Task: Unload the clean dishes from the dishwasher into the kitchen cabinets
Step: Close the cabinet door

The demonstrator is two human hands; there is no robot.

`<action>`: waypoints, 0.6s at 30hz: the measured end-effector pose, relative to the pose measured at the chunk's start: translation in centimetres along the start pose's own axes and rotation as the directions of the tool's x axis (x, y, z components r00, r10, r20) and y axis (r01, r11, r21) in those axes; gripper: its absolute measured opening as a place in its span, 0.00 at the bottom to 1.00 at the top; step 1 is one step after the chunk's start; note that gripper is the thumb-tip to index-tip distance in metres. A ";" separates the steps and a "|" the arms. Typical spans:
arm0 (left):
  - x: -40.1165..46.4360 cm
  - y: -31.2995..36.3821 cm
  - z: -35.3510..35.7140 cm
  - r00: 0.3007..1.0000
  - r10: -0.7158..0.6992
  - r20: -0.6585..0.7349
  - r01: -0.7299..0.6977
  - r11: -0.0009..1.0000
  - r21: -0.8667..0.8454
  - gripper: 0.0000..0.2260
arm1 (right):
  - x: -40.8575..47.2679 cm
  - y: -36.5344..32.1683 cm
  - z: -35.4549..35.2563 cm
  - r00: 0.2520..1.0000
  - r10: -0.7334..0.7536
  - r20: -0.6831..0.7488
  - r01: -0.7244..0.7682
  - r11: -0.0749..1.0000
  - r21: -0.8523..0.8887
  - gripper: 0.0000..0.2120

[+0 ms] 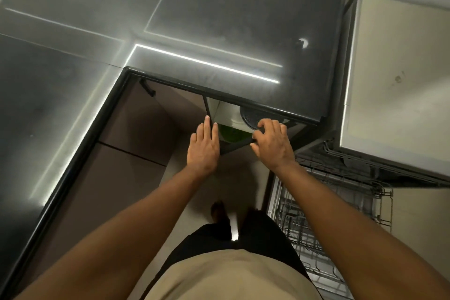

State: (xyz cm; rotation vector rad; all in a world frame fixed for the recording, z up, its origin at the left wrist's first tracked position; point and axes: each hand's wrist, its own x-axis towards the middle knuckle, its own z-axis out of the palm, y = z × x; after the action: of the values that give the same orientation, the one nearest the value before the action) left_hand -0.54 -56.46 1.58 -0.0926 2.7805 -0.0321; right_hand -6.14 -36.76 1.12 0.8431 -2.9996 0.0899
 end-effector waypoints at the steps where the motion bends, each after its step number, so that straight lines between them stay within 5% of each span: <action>1: 0.3 -0.3 -0.1 1.000 -0.011 -0.012 0.011 1.000 -0.006 0.44 | 0.4 -0.3 -0.2 1.000 0.005 0.011 -0.005 1.000 -0.003 0.16; 10: 5.4 -1.0 -2.1 0.987 0.022 -0.160 -0.017 0.999 0.035 0.43 | 4.9 1.2 -0.1 0.999 0.004 0.051 -0.002 0.999 -0.034 0.49; 18: 9.3 -2.4 -3.4 0.971 0.105 -0.213 -0.089 0.992 0.085 0.42 | 7.6 1.7 0.6 0.995 -0.036 0.092 0.042 0.997 -0.061 0.51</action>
State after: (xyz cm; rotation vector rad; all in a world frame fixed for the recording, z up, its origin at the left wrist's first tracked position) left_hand -10.30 -59.43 1.57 0.0704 2.9941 -0.1284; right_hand -13.48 -39.32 0.70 0.9236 -3.0494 -0.0450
